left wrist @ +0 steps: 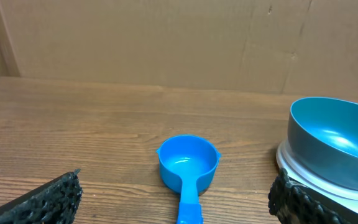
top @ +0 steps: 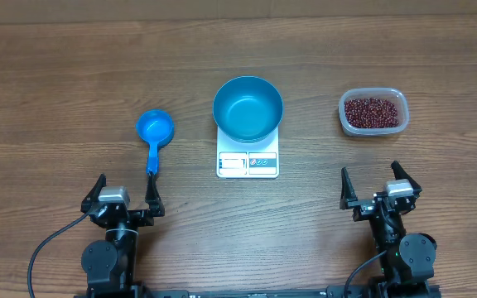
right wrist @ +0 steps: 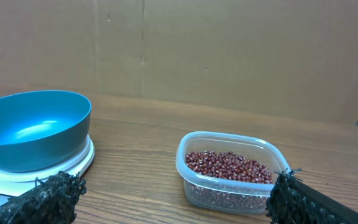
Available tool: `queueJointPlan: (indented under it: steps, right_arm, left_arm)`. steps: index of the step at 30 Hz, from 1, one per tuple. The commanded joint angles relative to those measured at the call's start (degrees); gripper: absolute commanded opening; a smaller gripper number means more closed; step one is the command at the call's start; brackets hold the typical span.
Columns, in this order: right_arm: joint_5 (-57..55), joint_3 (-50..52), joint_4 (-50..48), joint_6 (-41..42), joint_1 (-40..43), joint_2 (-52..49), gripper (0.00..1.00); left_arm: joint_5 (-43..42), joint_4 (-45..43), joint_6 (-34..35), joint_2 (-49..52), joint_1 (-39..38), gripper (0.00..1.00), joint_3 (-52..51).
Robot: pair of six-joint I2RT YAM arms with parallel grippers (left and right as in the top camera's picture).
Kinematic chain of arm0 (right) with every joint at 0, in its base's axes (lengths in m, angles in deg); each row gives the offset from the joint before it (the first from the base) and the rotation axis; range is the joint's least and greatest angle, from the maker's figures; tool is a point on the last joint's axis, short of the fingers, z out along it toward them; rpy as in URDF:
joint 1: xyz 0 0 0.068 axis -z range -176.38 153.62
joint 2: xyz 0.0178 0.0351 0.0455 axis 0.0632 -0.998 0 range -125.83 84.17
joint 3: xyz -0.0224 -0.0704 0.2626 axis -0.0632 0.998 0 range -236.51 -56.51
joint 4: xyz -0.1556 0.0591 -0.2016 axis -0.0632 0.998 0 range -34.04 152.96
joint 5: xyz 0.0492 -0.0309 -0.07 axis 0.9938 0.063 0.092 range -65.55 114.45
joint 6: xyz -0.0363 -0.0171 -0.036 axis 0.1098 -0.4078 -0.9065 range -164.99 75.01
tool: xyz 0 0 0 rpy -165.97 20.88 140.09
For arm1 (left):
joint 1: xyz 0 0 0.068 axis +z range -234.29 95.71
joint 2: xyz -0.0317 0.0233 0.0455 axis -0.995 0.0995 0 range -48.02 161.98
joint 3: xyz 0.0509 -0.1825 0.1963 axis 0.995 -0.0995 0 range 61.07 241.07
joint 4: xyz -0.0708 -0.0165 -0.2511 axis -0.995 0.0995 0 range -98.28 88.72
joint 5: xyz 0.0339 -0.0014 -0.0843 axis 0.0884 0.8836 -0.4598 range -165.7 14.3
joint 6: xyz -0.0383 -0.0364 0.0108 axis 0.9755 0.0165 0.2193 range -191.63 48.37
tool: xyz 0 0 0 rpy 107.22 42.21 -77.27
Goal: Scoop item into bowl and weigh 150g on scale
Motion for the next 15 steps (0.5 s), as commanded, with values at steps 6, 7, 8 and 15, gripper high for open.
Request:
queueJointPlan:
  steps: [6,7,8,15]
  right_arm:
    - [0.31,0.61,-0.33,-0.46,0.28,0.57,1.00]
    - [0.31,0.61,-0.33,-0.46,0.28,0.57,1.00]
    - [0.31,0.61,-0.33,-0.46,0.28,0.57,1.00]
    - [0.31,0.61,-0.33,-0.46,0.28,0.57,1.00]
  left_arm:
    - [0.81,0.59,-2.21,-0.50,0.31,1.00,0.07]
    - [0.81,1.42,-2.32,-0.50,0.31,0.99,0.50]
    - [0.81,2.34,-2.32,-0.48,0.31,1.00,0.98]
    - [1.38,12.13,-2.93,-0.28,0.31,1.00,8.48]
